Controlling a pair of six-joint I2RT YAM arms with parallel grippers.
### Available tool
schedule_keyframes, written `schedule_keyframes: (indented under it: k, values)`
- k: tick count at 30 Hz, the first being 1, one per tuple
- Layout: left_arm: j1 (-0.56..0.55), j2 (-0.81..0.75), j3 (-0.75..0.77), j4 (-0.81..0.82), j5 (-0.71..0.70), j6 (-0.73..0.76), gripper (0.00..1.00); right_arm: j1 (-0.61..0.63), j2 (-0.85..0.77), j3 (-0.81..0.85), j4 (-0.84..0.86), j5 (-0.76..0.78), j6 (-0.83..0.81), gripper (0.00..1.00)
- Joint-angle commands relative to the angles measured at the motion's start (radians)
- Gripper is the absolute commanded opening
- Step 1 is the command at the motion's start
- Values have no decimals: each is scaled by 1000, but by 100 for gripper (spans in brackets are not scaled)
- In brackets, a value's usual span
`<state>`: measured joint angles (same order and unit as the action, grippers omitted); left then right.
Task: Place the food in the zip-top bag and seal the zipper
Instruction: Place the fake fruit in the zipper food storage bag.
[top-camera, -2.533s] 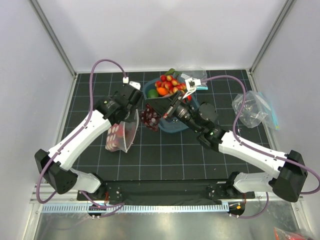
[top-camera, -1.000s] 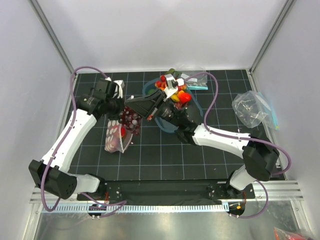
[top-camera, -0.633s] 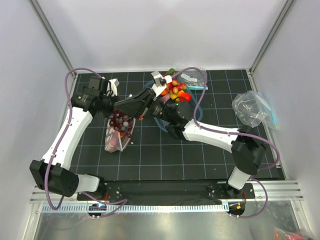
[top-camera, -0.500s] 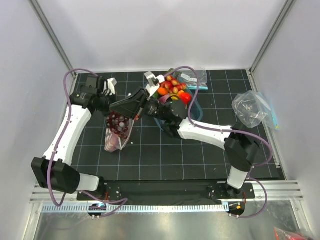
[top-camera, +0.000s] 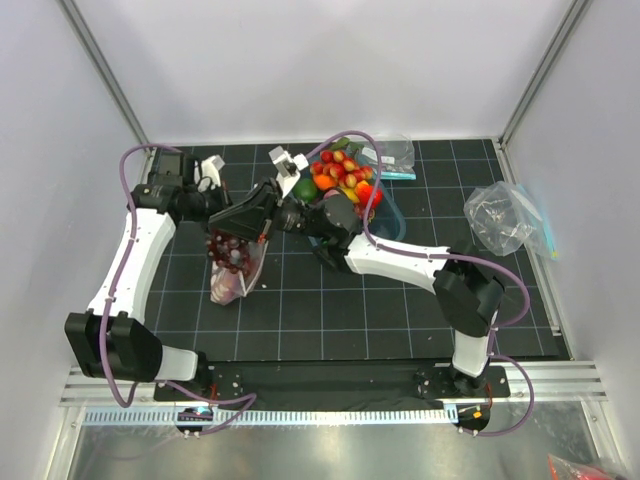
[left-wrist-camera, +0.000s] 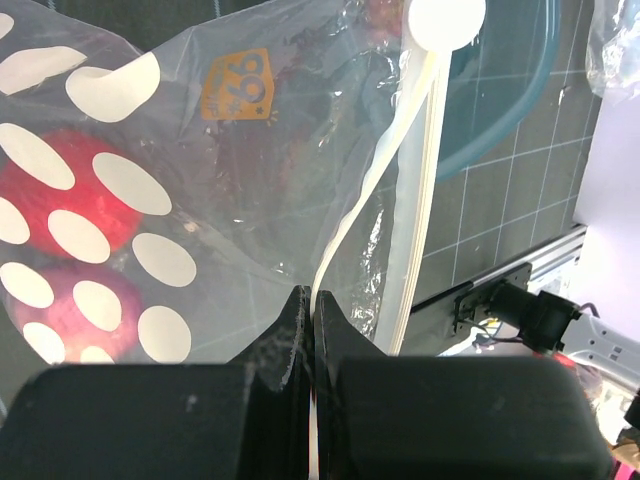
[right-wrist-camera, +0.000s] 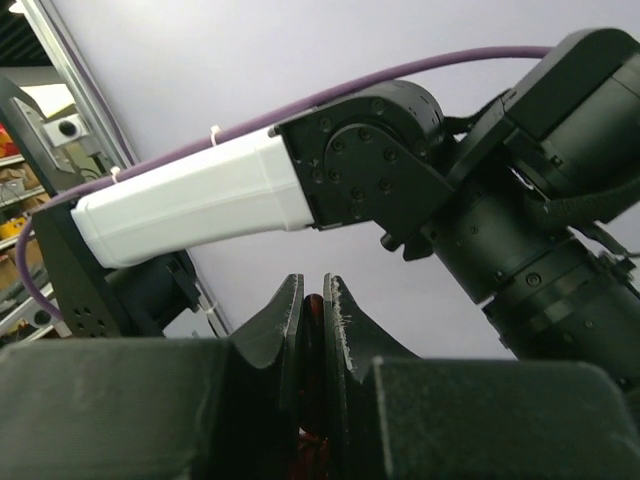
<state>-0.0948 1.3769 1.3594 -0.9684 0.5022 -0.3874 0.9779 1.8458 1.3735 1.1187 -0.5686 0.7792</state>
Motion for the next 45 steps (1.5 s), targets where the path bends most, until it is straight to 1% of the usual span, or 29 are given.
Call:
schedule_keyframes:
  k: [1,7,10,11,14,24,30,33,35,37,38,40,42,44,45]
  values:
    - [20,-22,-5,37,53,-14,0,-2,-65,-20,36,1,-81,1]
    - [35,-30,-20,49,65,-25,0,-34,-80,-93,105,36,-58,1]
    - [41,-38,-29,54,65,-28,0,-65,-79,-143,188,67,-5,1]
    - [43,-39,-31,54,61,-27,0,-77,-77,-154,240,73,30,1]
    - [44,-45,-31,51,44,-25,0,-114,-72,-204,309,113,80,1]
    - [44,-64,-26,42,24,-24,0,-166,-76,-264,314,176,103,1]
    - [43,-78,-16,31,12,-22,0,-165,-76,-287,260,193,75,1]
    - [43,-88,-14,34,12,-24,0,-145,-74,-271,187,190,28,1]
    - [44,-94,-11,33,3,-24,0,-128,-80,-275,130,213,-29,1]
    - [43,-113,-3,30,-14,-24,0,-110,-91,-277,92,233,-52,1]
    - [43,-121,0,27,-34,-24,0,-107,-94,-275,42,248,-75,1]
    - [43,-140,15,11,-56,-24,0,-90,-102,-274,0,259,-103,1]
    - [44,-154,24,2,-83,-25,0,-70,-114,-275,-83,294,-174,1]
    - [44,-174,26,3,-97,-30,0,-36,-144,-271,-196,340,-225,1]
    - [43,-179,23,5,-108,-34,0,-25,-155,-268,-238,398,-279,1]
